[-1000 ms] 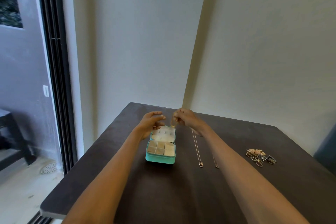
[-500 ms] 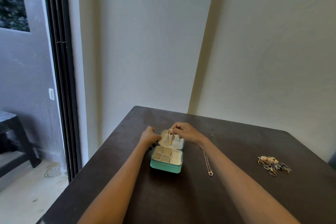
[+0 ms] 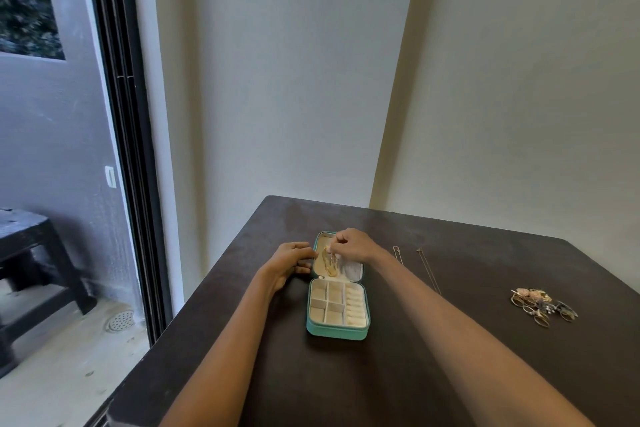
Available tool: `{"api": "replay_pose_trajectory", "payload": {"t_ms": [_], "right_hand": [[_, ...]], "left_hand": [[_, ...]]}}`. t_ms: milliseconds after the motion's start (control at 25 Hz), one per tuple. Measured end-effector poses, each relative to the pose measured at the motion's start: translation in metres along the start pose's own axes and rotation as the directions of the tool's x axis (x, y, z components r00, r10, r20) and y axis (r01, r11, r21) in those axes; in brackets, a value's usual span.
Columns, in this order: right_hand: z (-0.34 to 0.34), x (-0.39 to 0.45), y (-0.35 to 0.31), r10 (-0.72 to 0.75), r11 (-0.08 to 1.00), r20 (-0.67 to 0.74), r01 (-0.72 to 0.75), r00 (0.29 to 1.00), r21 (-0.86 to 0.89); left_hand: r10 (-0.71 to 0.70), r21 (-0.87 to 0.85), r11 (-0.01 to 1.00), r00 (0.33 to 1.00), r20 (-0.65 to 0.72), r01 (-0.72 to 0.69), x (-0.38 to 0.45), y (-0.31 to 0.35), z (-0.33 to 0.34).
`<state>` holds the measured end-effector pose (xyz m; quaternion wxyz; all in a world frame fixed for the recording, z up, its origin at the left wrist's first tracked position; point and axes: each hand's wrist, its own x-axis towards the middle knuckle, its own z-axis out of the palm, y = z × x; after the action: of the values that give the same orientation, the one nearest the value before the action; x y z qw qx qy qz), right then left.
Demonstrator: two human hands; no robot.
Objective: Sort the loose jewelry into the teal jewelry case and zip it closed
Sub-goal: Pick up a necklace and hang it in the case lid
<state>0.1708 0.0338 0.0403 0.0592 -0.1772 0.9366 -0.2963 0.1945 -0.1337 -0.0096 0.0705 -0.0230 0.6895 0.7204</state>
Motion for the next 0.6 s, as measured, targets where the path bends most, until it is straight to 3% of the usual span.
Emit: {"api": "replay_pose_trajectory", "payload": {"t_ms": [280,600], "right_hand": [[0.01,0.003,-0.007,-0.014,0.975,-0.252,-0.043,0.967,-0.217],[0.025,0.006,-0.008,-0.238,0.878,-0.421,0.008,0.875,-0.479]], "left_hand": [[0.086,0.039,0.996,0.996,-0.006,-0.086,-0.003,-0.008,0.0],[0.167,-0.005,0.986,0.986,-0.024,-0.167,-0.01,-0.011,0.003]]}}
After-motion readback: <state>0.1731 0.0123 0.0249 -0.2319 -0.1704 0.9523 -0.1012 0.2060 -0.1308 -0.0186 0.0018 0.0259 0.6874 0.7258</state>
